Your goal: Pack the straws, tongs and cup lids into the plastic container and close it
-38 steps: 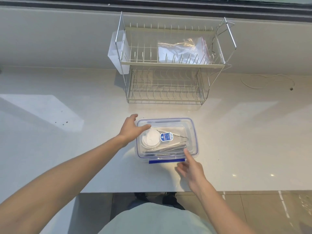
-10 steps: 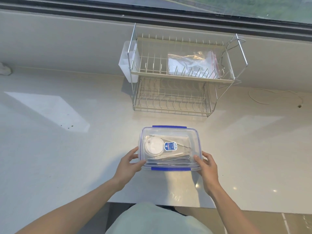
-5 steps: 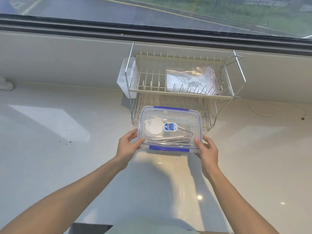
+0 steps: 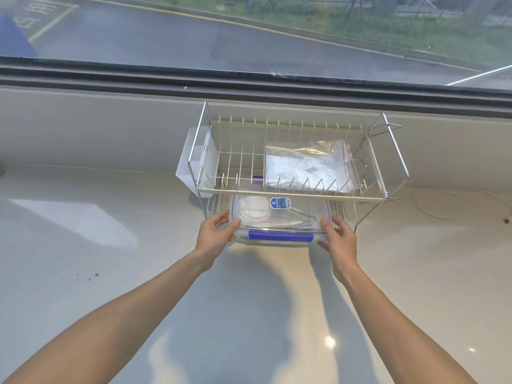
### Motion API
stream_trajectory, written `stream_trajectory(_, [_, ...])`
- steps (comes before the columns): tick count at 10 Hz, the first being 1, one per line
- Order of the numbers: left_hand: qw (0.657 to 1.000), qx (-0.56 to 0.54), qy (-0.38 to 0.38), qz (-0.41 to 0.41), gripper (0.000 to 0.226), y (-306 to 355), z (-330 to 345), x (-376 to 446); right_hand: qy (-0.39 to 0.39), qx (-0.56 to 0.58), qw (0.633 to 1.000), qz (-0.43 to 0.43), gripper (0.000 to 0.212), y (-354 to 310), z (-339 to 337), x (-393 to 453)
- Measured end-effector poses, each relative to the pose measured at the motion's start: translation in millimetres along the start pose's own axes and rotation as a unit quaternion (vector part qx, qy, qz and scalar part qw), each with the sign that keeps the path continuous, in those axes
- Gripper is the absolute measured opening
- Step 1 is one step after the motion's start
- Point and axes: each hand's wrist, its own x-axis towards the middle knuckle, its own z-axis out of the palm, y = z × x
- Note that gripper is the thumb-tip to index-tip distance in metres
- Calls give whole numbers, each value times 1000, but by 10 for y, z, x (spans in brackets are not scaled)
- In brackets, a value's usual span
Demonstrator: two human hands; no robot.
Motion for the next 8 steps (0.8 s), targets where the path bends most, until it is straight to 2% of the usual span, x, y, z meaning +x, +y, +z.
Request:
stream_trajectory(4, [1000,30,8,4,60,25,121,284,9,-70,998,-4,50,-50,142,260])
stream_trajectory(5, [999,52,4,4,61,19,107,286,1,-134,991,-29,56,-53,145,224])
stream_trajectory(6, [994,107,-11,7,64,140,84,213,8,-322,936,-141,54,-111,118,104])
stream_trajectory(7, [979,201,-31,36,67,211,76,150,-18,-459,866,-199,56,-172,119,-39])
stream_trajectory(8, [951,297,-64,64,75,319,31,-62,-80,-539,804,-237,56,-255,147,-233])
